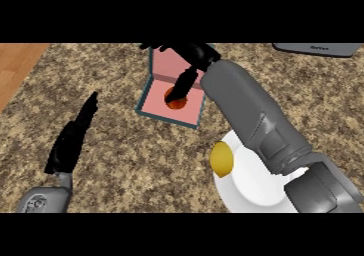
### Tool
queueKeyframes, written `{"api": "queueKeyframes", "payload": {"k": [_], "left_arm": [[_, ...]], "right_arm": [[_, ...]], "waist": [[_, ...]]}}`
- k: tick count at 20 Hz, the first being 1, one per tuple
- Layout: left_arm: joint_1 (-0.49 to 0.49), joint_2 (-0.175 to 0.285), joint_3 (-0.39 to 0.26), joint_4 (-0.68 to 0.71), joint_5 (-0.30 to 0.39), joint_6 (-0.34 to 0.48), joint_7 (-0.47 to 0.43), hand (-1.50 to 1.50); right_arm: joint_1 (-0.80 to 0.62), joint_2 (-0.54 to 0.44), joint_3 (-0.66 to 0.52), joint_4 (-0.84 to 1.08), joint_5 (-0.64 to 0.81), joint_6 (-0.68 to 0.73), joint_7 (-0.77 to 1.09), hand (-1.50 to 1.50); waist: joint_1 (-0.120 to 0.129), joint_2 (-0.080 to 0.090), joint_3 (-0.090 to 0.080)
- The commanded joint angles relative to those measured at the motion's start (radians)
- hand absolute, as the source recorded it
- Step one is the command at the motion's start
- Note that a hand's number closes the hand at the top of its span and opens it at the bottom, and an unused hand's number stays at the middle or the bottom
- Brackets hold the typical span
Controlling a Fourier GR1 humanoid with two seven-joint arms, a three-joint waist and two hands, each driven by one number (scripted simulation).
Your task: Pick the tomato from the plate and place it in the cardboard box
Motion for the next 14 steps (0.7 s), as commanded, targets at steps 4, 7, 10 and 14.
{"api": "queueKeyframes", "payload": {"k": [4, 7, 10, 14], "left_arm": [[0.017, 0.012, 0.022, -0.001, 0.020, -0.013, 0.005, 0.00], [0.053, 0.011, 0.013, -0.027, -0.001, 0.004, -0.020, 0.00], [0.042, 0.017, 0.030, -0.023, 0.011, 0.002, -0.023, 0.00], [0.049, 0.010, 0.025, -0.006, 0.011, 0.000, -0.052, 0.00]], "right_arm": [[-0.033, 0.000, -0.195, 0.013, -0.202, -0.008, 0.017, -1.50], [-0.047, -0.013, -0.273, 0.019, -0.274, 0.026, 0.014, -1.50], [-0.014, -0.054, -0.319, 0.043, -0.310, 0.020, -0.003, -1.50], [-0.046, -0.167, -0.362, 0.063, -0.339, 0.021, 0.046, -1.50]], "waist": [[-0.024, 0.001, 0.001], [-0.031, -0.002, 0.001], [-0.034, 0.005, 0.001], [-0.032, 0.010, 0.001]]}}
